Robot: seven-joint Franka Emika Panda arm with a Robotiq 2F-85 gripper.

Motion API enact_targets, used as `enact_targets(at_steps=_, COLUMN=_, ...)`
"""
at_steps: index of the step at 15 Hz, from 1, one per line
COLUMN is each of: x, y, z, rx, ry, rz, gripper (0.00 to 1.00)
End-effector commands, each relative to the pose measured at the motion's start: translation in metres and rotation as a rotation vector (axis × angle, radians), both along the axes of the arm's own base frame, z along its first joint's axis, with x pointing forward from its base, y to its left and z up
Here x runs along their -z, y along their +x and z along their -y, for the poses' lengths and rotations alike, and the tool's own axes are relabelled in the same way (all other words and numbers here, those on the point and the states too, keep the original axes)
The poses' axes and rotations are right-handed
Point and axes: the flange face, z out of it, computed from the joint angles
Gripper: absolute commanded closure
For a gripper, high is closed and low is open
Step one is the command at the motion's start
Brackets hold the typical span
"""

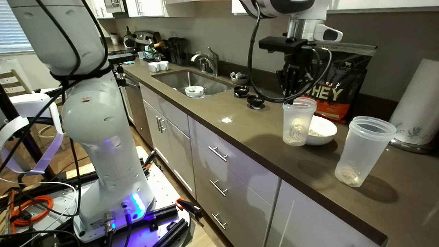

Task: Move the clear bottle on the left to the right

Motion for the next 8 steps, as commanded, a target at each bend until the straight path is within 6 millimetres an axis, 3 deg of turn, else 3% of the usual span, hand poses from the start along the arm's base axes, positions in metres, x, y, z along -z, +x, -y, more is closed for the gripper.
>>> enact_targets(at_steps=1, x=0.01, y=0.009, z=0.016, rx=0.0, ry=-0.003, rz=0.012, gripper=0.98)
enact_targets(at_steps=8, x=0.045, y=0.025, z=0.035, rx=0.015, ry=0.017, rz=0.036, gripper=0.98)
